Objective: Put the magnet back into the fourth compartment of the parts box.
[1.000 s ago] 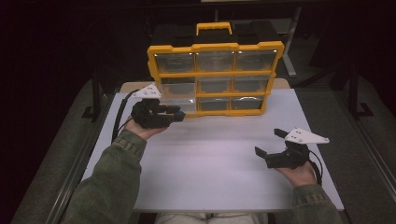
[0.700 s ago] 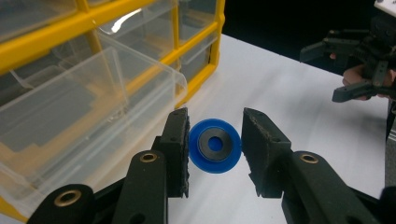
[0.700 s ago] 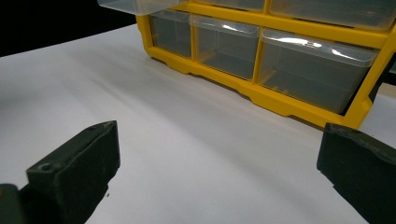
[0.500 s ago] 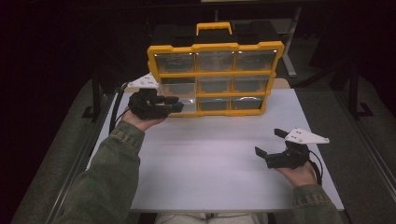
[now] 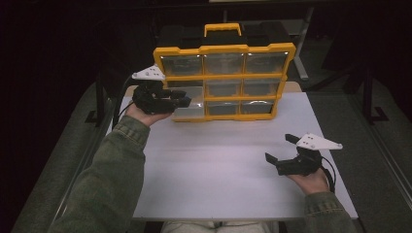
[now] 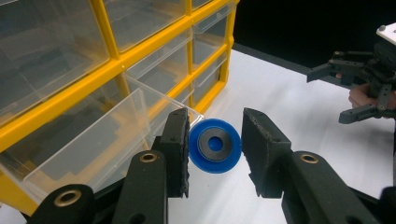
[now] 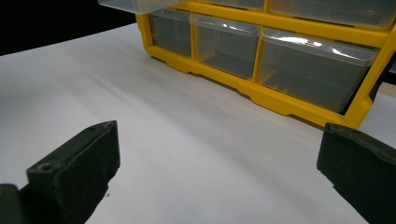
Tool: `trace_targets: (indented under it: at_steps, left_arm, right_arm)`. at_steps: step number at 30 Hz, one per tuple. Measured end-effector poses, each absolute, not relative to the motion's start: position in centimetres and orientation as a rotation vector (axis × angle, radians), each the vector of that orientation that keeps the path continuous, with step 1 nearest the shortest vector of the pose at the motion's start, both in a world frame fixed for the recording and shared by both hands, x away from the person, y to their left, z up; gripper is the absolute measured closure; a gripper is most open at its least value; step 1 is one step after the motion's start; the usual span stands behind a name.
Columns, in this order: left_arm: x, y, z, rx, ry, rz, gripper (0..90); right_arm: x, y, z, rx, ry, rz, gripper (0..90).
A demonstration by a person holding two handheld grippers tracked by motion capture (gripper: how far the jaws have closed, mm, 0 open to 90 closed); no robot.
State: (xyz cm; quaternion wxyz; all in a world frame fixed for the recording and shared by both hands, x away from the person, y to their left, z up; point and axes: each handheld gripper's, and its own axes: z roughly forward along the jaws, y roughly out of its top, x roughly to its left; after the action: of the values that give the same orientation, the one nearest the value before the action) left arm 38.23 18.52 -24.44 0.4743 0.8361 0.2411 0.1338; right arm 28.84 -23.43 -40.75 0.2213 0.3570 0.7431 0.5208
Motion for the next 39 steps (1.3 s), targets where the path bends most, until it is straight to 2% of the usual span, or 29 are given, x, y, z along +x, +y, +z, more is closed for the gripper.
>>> trace_targets:
  at_steps: [29, 39]
  left_arm:
    - [41.7, 18.4, -23.6, 2.044, 0.686, 0.346, 62.4]
    - [43.2, 18.3, -24.2, 2.019, 0.751, 0.304, 62.3]
  right_arm:
    - [28.8, -23.4, -40.8, 0.988, 2.06, 1.438, 0.0]
    - [28.8, -23.4, -40.9, 0.986, 2.064, 1.438, 0.0]
